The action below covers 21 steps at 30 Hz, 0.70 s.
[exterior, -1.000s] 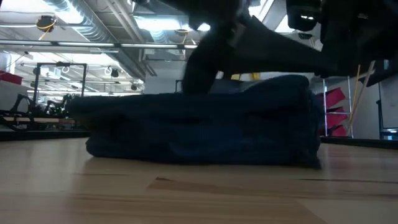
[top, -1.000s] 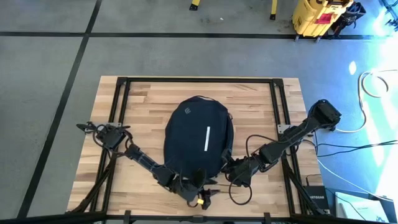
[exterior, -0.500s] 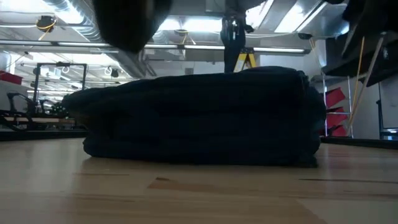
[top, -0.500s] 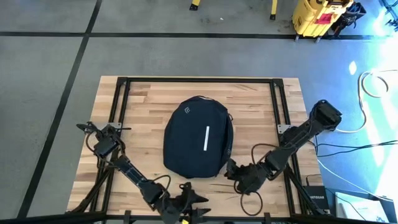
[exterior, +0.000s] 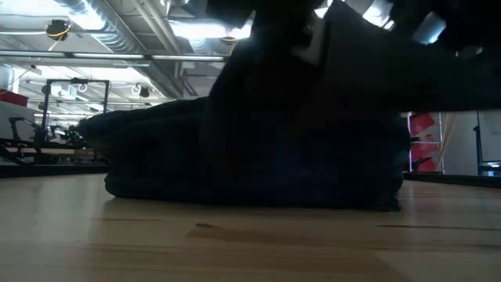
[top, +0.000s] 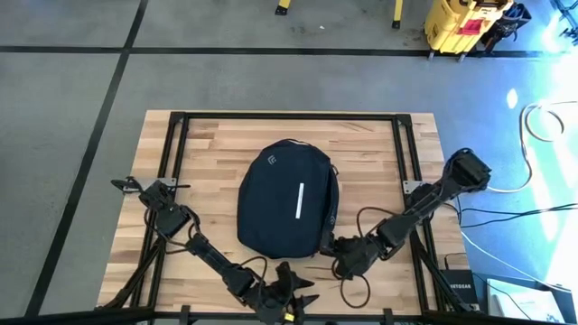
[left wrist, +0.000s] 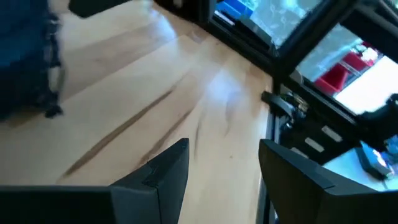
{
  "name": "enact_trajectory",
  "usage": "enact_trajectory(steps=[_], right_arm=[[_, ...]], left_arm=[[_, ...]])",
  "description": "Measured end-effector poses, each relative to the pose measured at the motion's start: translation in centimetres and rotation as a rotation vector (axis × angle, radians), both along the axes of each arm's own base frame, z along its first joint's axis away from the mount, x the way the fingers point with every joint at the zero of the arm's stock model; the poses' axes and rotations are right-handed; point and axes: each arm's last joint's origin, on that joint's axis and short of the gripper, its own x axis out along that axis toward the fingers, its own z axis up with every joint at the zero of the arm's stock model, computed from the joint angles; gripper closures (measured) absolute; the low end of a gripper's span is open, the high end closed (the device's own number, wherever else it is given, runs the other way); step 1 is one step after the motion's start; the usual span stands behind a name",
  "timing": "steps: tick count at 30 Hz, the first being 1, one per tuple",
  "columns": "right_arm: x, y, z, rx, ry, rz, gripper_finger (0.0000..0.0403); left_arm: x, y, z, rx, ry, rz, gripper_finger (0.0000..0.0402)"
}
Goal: Unpack backpack
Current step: Open the black backpack
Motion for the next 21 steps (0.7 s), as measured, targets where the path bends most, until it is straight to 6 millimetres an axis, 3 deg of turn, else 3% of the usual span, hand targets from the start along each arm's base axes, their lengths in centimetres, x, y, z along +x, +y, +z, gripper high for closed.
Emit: enact_trajectory(steps=[9, 17, 21], right_arm=[[1.0, -1.6, -0.8, 0.031, 0.074, -0.005, 0.0245], [1.6, -1.4, -3.3, 0.008, 0.145, 0.003, 0.0336], [1.7, -1.3, -3.6, 0.000, 0.134, -0.022, 0.0389]], left_arm=[[0.3, 1.0, -0.5, -0.003, 0.012, 0.090, 0.0223], [1.5, 3.2, -1.0, 0.061, 0.071, 0.115, 0.0223], [1.7, 3.9, -1.4, 0.047, 0.120, 0.107, 0.0223]])
